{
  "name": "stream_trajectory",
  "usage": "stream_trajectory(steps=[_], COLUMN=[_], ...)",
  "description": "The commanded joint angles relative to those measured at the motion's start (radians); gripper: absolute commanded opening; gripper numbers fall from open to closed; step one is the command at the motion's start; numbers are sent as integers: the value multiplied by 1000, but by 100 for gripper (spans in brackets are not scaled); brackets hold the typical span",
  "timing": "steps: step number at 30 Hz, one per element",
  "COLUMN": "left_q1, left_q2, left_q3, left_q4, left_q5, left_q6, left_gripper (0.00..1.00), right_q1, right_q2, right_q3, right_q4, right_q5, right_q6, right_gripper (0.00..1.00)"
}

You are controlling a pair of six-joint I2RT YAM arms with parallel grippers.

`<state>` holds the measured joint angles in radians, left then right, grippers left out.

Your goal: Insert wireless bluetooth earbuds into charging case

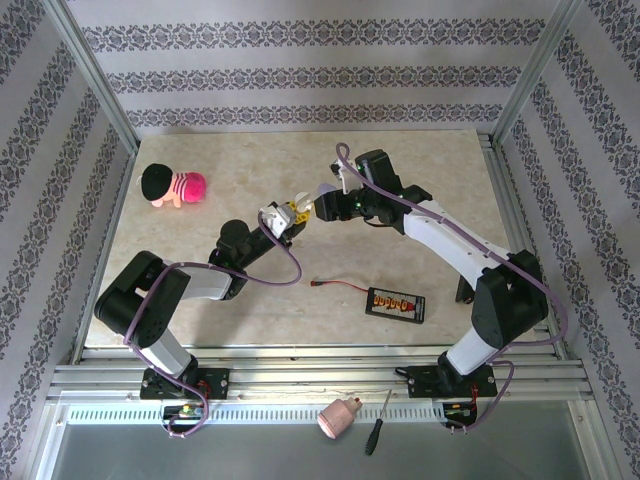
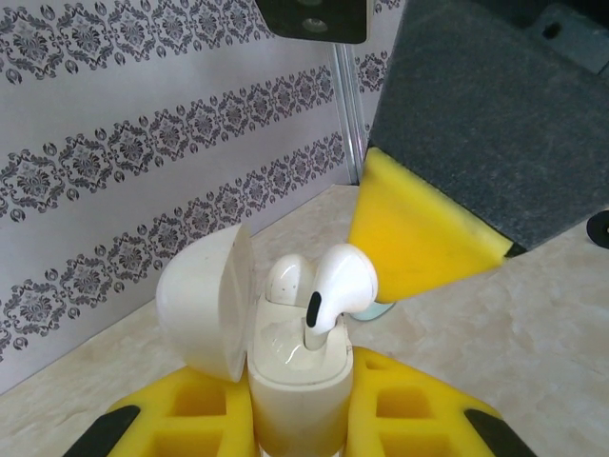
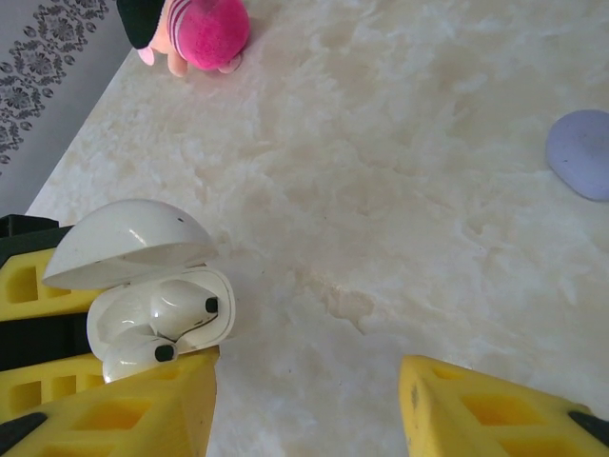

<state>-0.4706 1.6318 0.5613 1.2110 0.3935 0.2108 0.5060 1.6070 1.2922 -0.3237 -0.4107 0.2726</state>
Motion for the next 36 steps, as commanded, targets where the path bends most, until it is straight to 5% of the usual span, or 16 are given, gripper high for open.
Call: stream_trajectory(steps=[1, 23, 36], left_q1=[-9, -9, -2], left_q2=[-23, -26, -22], left_q3=[9, 31, 29], left_q4=[-6, -41, -34], left_q5=[31, -25, -5], left_q6=[10, -10, -14], left_gripper=[11, 11, 11], right_q1=[2, 76, -27], right_q2=[8, 1, -79], right_q3=[28, 17, -61], right_q4=[-7, -17, -2], right_q5=[-29, -70, -71], right_q6=[-21, -30, -22], right_gripper=[53, 53, 54])
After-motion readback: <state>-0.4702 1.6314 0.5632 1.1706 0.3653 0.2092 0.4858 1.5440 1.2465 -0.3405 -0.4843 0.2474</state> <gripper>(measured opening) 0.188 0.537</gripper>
